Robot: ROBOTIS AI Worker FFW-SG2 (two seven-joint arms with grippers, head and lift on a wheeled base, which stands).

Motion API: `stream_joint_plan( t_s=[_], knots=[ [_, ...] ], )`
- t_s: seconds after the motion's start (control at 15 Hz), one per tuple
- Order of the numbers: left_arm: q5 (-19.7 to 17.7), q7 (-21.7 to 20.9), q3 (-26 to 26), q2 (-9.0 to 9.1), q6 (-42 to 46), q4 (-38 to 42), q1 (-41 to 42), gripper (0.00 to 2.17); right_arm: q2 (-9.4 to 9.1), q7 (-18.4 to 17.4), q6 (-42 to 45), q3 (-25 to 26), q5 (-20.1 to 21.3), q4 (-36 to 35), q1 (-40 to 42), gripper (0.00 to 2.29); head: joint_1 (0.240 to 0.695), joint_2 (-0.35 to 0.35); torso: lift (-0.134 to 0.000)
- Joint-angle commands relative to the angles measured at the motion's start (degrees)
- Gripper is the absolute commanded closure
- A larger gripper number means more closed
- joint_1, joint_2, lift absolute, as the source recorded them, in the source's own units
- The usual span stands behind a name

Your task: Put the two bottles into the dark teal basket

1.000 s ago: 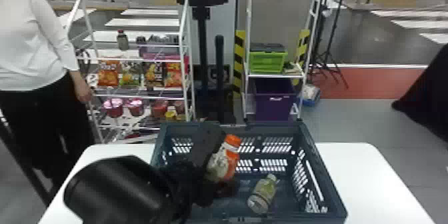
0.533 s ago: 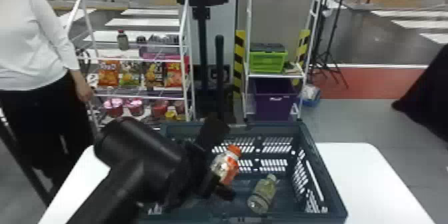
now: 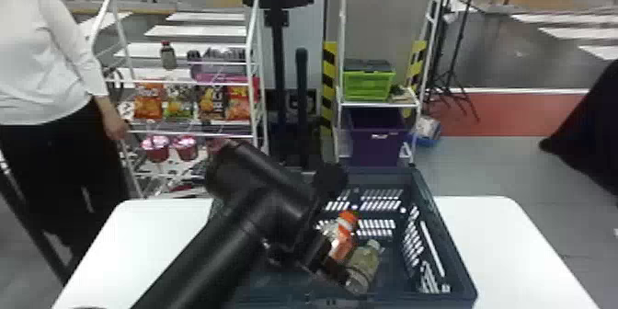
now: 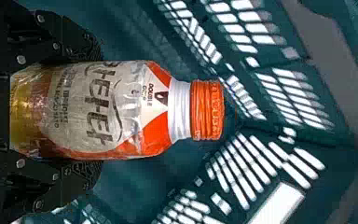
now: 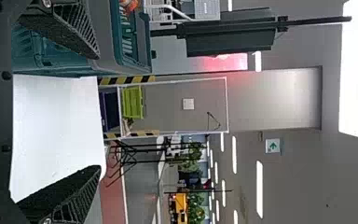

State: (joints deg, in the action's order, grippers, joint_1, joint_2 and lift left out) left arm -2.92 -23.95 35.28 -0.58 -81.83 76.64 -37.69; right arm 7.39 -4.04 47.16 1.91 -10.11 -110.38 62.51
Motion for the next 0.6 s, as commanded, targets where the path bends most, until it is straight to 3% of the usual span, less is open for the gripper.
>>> stream_joint_plan(
  t_s=[0.0, 0.13, 0.4, 0.47, 0.53],
  knots=[
    [3.89, -1.36, -0.47, 0.73, 1.18, -6.42, -1.24, 2.15, -0.10, 0.00, 1.39, 0.11, 0.00, 0.16, 0.51, 0.04, 0.499, 0.000, 0.000],
    [6.26, -2.24, -1.18, 0.73, 3.29, -9.23, -1.42, 2.15, -0.18, 0.00, 2.10, 0.37, 0.00, 0.16, 0.86, 0.04, 0.499, 0.000, 0.000],
    [6.35, -2.33, -1.79, 0.73, 4.17, -8.35, -0.80, 2.12, -0.18, 0.00, 2.10, 0.46, 0.00, 0.08, 0.86, 0.04, 0.499, 0.000, 0.000],
    [6.35, -1.89, -2.41, 0.73, 4.17, -7.65, -0.28, 1.86, -0.18, 0.00, 2.10, 0.46, 0.00, 0.16, 0.86, 0.04, 0.499, 0.000, 0.000],
    [6.35, -1.80, -2.58, 0.73, 4.17, -6.33, 0.25, 1.33, -0.27, 0.00, 2.10, 0.46, 0.00, 0.16, 0.77, 0.04, 0.499, 0.000, 0.000]
  ],
)
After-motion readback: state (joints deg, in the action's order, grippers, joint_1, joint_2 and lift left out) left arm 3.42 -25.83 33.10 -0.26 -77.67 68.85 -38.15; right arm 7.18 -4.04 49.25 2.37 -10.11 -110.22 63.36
